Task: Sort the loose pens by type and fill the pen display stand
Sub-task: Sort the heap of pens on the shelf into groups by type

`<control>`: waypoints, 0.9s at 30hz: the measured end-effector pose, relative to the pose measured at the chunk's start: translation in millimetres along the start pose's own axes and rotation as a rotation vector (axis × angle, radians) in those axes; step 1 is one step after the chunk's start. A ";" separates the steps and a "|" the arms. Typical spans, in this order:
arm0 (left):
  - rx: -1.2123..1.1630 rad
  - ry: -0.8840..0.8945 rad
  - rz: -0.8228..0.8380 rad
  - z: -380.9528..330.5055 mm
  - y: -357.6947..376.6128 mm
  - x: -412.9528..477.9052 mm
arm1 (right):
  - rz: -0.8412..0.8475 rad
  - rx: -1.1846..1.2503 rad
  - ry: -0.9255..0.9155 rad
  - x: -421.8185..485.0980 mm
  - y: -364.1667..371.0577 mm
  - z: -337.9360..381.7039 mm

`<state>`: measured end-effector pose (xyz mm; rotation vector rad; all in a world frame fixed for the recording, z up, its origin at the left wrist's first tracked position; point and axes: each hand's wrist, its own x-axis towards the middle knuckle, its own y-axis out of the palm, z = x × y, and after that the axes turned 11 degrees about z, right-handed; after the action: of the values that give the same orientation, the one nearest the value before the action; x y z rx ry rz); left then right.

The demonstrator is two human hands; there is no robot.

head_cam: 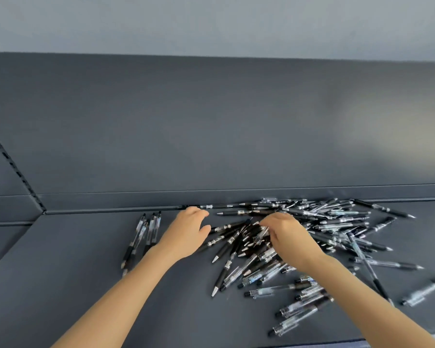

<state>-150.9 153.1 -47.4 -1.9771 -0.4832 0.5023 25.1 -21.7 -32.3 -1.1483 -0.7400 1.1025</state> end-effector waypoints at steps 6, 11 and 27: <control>0.088 -0.100 0.081 -7.7 10.6 43.4 | 0.112 -0.302 -0.108 -2.9 -9.0 -26.5; 0.263 -0.206 0.038 -10.1 17.6 52.9 | 0.038 -0.385 -0.198 -1.1 -2.1 -40.7; 0.106 -0.144 -0.037 -1.7 18.1 43.1 | -0.012 -0.274 -0.144 -3.1 -7.8 -58.8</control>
<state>-111.9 167.2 -68.9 -1.8360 -0.5701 0.6373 79.3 -44.2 -41.3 -1.3008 -1.0335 1.1055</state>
